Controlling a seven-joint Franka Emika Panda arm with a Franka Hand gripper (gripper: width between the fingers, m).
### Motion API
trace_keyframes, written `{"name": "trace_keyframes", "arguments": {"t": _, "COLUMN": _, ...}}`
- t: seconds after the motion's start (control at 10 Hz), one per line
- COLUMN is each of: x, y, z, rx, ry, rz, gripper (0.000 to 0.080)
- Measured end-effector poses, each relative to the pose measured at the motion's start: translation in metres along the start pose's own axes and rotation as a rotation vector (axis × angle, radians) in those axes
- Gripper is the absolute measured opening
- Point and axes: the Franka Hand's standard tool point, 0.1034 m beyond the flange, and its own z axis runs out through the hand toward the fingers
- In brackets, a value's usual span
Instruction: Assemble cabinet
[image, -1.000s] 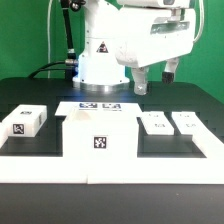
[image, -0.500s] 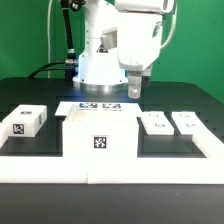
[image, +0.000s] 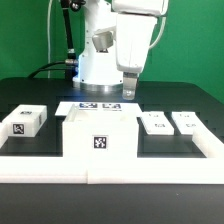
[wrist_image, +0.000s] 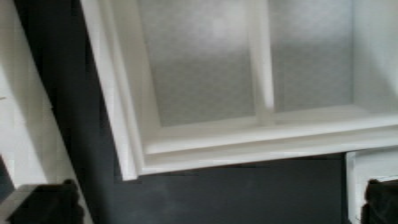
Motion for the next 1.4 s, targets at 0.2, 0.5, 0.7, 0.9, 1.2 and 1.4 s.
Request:
{"name": "trace_keyframes", "arguments": {"t": 0.2, "x": -0.013, "y": -0.001, "z": 0.008, "rx": -0.023, "ry": 0.006, "rz": -0.193, "gripper": 0.0798}}
{"name": "trace_keyframes", "arguments": {"t": 0.5, "x": -0.020, "y": -0.003, "z": 0.012, "rx": -0.014, "ry": 0.003, "rz": -0.225, "gripper": 0.0798}}
{"name": "trace_keyframes", "arguments": {"t": 0.7, "x": -0.021, "y": -0.006, "z": 0.013, "rx": -0.011, "ry": 0.003, "rz": -0.224, "gripper": 0.0798}}
{"name": "trace_keyframes", "arguments": {"t": 0.9, "x": -0.022, "y": -0.016, "z": 0.016, "rx": 0.000, "ry": 0.002, "rz": -0.226, "gripper": 0.0798}}
{"name": "trace_keyframes", "arguments": {"t": 1.2, "x": -0.027, "y": -0.049, "z": 0.028, "rx": 0.018, "ry": 0.009, "rz": -0.226, "gripper": 0.0798}}
{"name": "trace_keyframes", "arguments": {"t": 1.4, "x": -0.027, "y": -0.066, "z": 0.034, "rx": 0.023, "ry": 0.014, "rz": -0.224, "gripper": 0.0798}}
